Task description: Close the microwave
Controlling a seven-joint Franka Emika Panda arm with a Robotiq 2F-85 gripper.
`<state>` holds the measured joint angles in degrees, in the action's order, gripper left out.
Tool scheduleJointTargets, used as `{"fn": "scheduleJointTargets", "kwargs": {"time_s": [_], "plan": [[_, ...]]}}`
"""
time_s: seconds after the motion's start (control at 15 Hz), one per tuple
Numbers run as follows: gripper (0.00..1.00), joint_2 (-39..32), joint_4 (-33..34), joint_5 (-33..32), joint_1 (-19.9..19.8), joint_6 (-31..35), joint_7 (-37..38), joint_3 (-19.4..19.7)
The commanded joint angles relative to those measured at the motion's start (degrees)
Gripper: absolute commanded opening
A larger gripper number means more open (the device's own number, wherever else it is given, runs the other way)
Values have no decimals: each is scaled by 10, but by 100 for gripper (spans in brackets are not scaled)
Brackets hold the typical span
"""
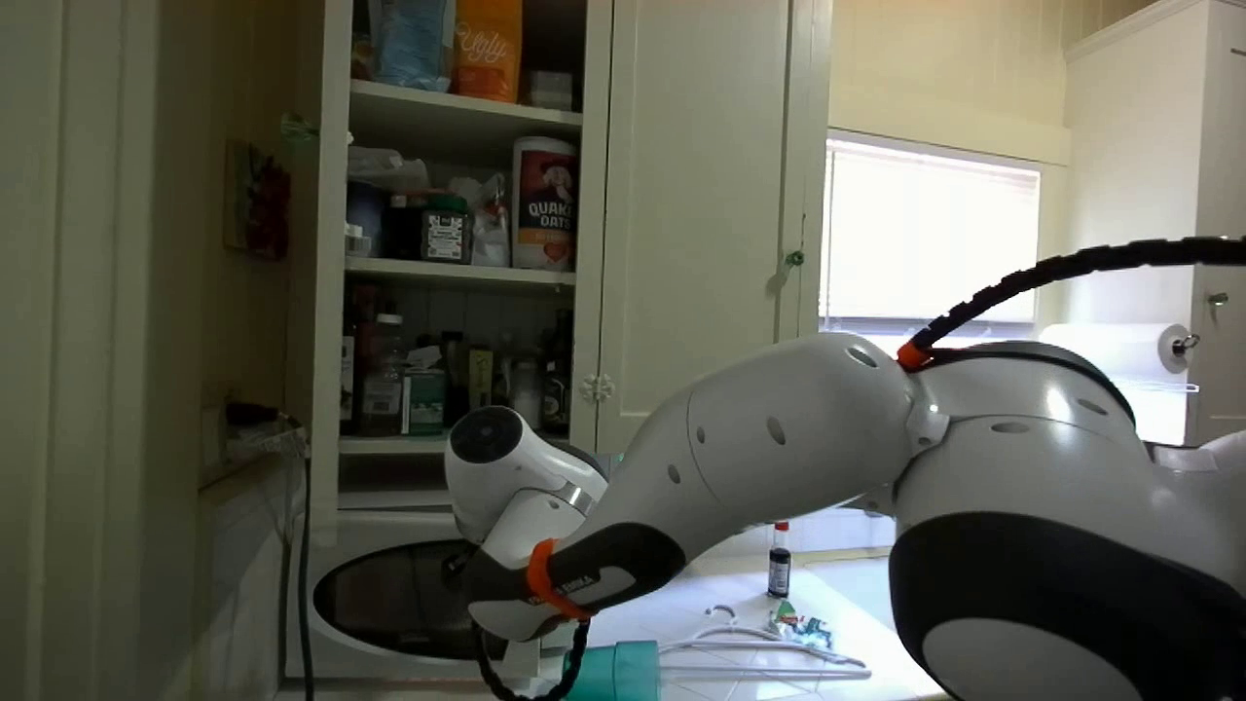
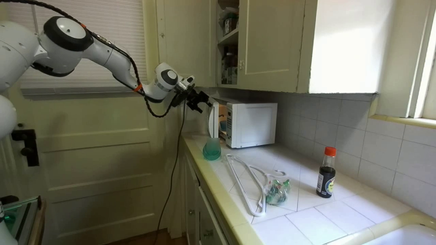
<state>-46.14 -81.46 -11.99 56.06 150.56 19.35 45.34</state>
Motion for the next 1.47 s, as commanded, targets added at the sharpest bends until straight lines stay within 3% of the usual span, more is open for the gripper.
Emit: {"fn": "scheduleJointTargets", "kwargs": {"time_s": [0.0,0.27,0.47,0.67,0.8,1.07,1.27,1.4], "plan": [[100,17,10,-48,-40,-8,26,-48],[100,19,17,-71,-60,-8,33,-68],[100,17,29,-74,-100,25,44,-96],[100,13,56,-62,-172,81,22,-142],[100,-6,101,-48,-232,81,9,-184],[100,-59,228,-12,-350,8,-45,-315],[100,-84,292,-18,-364,-84,-49,-353],[100,-75,296,-24,-362,-147,-88,-383]]}}
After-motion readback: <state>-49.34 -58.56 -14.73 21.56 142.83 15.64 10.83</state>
